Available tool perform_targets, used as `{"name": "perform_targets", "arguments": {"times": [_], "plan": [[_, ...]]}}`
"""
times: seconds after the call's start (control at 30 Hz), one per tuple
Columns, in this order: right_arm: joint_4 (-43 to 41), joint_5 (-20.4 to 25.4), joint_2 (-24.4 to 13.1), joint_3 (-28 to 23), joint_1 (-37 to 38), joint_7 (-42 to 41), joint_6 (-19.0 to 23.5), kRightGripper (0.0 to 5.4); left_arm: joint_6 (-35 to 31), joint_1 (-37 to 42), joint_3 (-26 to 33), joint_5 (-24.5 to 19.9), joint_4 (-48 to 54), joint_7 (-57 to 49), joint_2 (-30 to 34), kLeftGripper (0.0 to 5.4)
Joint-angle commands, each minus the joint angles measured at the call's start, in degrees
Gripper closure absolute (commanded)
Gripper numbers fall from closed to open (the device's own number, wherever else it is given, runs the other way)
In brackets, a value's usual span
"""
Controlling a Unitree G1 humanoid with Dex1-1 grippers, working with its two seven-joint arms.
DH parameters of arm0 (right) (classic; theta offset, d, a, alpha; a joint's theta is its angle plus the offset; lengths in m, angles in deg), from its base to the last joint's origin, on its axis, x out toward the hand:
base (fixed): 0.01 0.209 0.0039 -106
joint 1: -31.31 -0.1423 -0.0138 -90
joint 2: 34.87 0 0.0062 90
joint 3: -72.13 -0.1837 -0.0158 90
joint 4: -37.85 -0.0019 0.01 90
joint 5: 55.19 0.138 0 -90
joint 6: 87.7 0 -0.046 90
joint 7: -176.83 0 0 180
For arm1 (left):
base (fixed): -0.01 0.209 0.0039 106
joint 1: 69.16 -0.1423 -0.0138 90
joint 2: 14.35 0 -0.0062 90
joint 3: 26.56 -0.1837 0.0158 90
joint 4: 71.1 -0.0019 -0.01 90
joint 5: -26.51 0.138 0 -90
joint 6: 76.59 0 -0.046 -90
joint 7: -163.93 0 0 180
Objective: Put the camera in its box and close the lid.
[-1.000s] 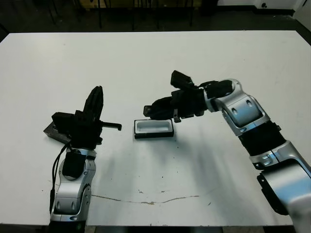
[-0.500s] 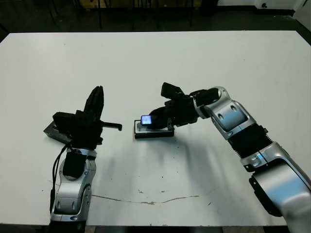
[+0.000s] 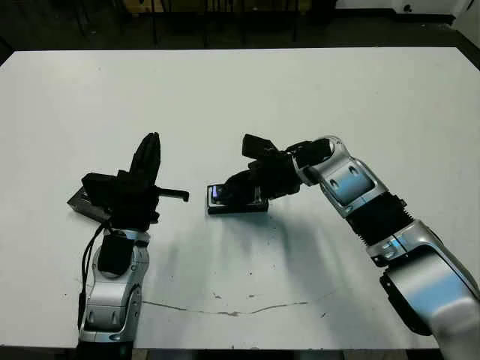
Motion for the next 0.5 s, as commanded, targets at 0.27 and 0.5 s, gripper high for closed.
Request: {"name": "perform_targets", "arguments": {"times": [0.27,0.5], "plan": [[4.04,-1.78,0.21,0.70,-1.89,-1.44,-0.67,4.47,-0.81,-0.98,-0.10,-0.29,-0.60,0.31,0.13,5.40],[4.33,-4.99,-0.27,2.33,-1.45,-0.58,-5.86,4.47,-0.73,-0.98,-0.15,-0.19,-0.59,0.23,0.10,5.40]]}}
